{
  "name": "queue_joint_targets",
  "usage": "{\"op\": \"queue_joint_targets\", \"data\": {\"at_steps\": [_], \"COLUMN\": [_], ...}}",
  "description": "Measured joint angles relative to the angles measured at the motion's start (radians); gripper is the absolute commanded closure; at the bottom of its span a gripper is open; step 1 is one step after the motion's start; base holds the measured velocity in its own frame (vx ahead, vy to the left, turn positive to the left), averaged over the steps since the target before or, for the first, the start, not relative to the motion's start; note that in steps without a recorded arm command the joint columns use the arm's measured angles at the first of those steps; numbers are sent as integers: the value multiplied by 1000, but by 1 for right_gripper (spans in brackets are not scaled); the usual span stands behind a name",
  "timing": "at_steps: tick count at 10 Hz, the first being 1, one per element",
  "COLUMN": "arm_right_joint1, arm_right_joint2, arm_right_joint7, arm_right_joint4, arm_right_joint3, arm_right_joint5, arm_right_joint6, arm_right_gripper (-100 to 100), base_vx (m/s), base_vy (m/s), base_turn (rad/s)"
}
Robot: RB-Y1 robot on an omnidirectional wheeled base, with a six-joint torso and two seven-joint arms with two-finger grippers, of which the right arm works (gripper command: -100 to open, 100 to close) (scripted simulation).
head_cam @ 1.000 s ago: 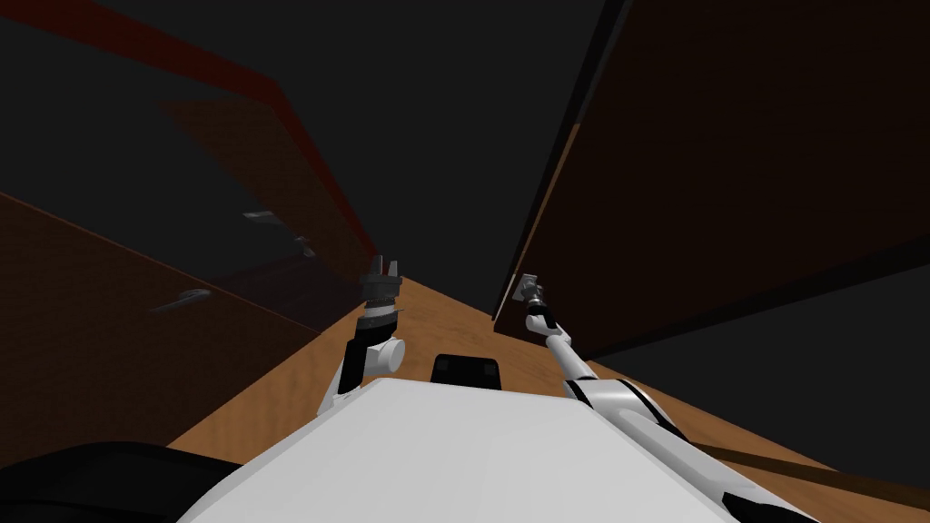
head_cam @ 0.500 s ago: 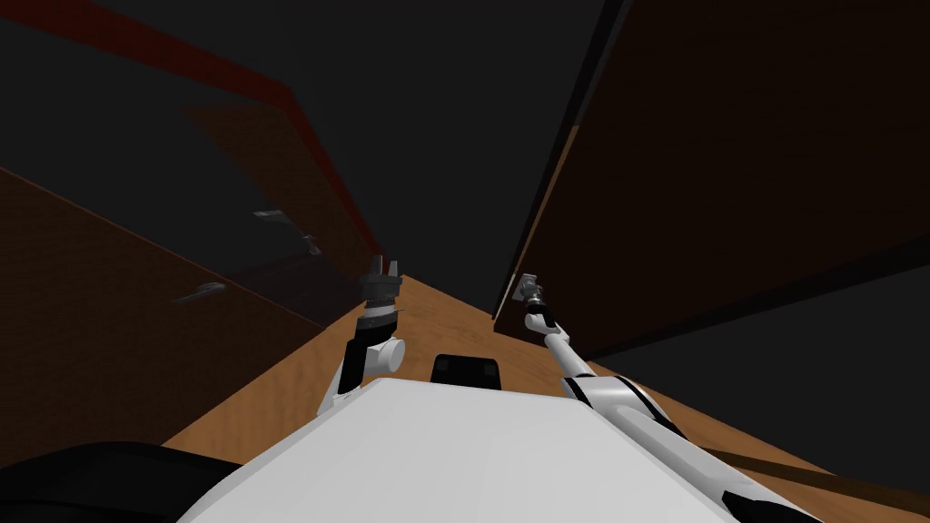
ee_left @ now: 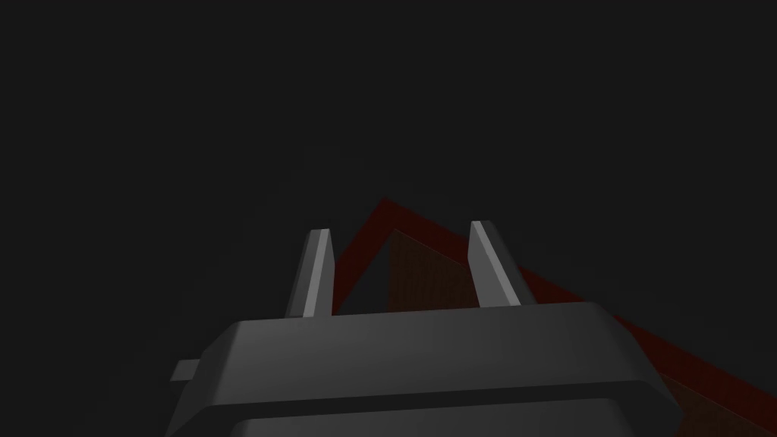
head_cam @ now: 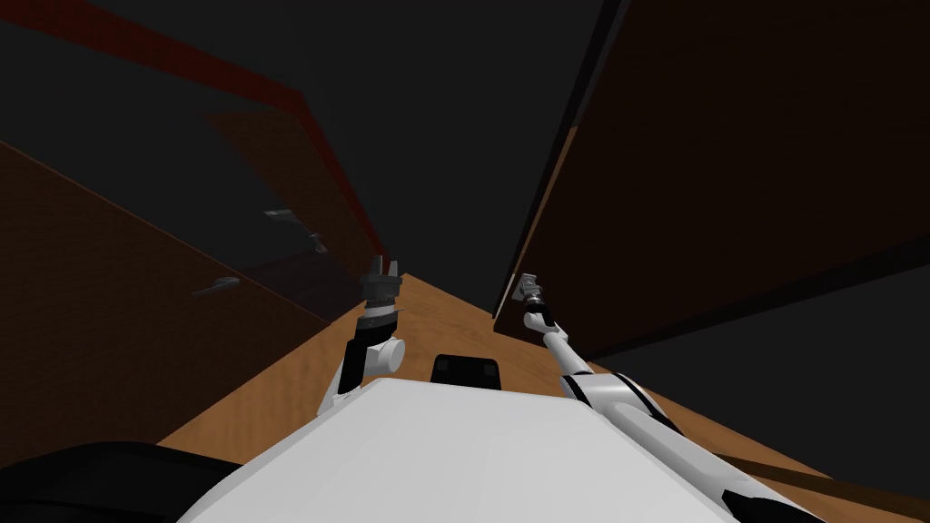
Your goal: Pull the door open
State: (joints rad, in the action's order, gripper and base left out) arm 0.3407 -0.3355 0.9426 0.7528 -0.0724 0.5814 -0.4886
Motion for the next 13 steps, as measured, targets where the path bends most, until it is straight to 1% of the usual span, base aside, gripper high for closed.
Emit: {"op": "queue_joint_targets", "data": {"at_steps": [4,10,13], "arm_right_joint1": [11,30,39], "arm_right_joint2": [3,8,10], "arm_right_joint7": [93,256,321], "arm_right_joint4": [-10,-28,-37], "arm_right_joint3": [-4,-13,-16], "arm_right_joint5": [24,65,81], "arm_right_joint6": [-2,-5,-7], "arm_right_gripper": [100,100,100], "base_vx": [-39,-40,-28], "base_vy": [-21,-25,-21], "base_turn": [34,38,29]}}
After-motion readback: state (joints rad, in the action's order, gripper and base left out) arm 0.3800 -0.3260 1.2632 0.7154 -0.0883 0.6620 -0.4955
